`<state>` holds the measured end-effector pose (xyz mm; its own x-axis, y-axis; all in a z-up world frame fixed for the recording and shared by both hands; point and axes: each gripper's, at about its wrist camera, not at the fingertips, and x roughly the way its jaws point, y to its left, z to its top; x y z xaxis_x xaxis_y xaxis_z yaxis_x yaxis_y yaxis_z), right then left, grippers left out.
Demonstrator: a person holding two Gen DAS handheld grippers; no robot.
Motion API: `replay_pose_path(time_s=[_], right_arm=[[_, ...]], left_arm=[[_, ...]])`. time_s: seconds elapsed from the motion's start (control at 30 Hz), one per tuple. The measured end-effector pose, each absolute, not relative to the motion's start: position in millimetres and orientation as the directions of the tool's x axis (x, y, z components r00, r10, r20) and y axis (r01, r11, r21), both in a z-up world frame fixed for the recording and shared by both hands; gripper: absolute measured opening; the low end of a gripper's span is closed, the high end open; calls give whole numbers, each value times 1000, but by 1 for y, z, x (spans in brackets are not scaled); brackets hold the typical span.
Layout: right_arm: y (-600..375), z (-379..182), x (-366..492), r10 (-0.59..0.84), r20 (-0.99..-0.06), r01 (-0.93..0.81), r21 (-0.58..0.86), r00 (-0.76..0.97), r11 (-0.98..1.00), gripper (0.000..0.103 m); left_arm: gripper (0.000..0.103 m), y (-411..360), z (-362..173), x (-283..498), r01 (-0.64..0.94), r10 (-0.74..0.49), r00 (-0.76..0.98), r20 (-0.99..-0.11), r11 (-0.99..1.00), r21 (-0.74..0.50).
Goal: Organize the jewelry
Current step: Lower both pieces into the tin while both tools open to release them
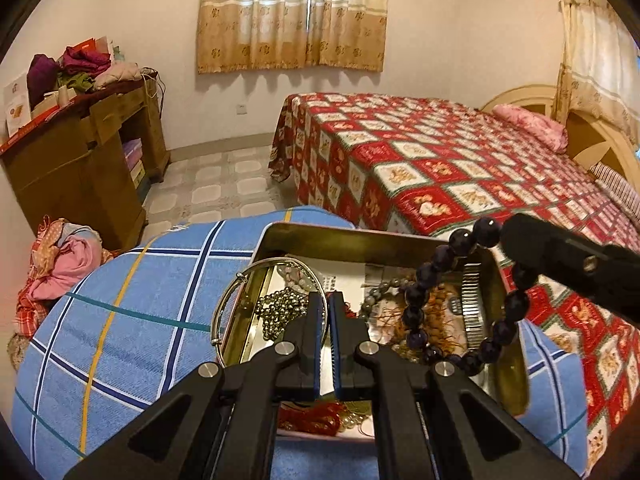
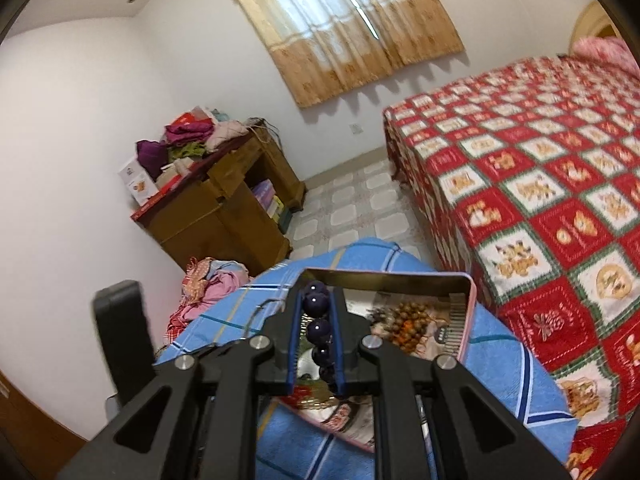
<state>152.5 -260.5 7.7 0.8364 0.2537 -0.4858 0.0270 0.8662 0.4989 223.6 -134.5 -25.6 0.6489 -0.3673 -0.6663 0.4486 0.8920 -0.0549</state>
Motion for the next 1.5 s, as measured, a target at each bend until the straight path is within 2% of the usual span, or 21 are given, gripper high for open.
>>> replay_pose_path(time_s=[0.13, 0.4, 1.2, 1.37, 1.4, 1.43, 1.47, 1.5], right_arm=[[-272, -12, 165, 239, -523, 74, 507, 818, 859, 16], [-277, -31, 164, 184, -537, 121, 483, 823, 867, 16], [-265, -43, 161, 3, -545, 179, 280, 838, 943, 16], [-268, -41, 157, -13, -521, 188, 285, 854, 940, 21], [-269, -41, 157, -16, -520, 192, 286, 854, 939, 21], [-270, -42, 157, -16, -519, 193, 290, 855, 937, 21], [-270, -41, 157, -16, -518, 194, 293, 855, 936, 21], [-270, -41, 156, -18, -513, 196, 296, 858, 935, 21]], left_arm=[[2, -141, -36, 232, 433, -331, 640, -693, 901, -31], [3, -150, -54, 241, 444, -313, 618, -721, 896, -8], [4, -163, -56, 249, 410, -241, 666, -706, 909, 76], [6, -164, -44, 243, 420, -246, 674, -697, 903, 87], [13, -165, -42, 243, 415, -236, 679, -695, 904, 99], [33, -165, -41, 242, 411, -226, 683, -695, 905, 108], [47, -165, -40, 242, 403, -216, 686, -694, 908, 115], [71, -164, -39, 241, 391, -208, 694, -689, 913, 119]])
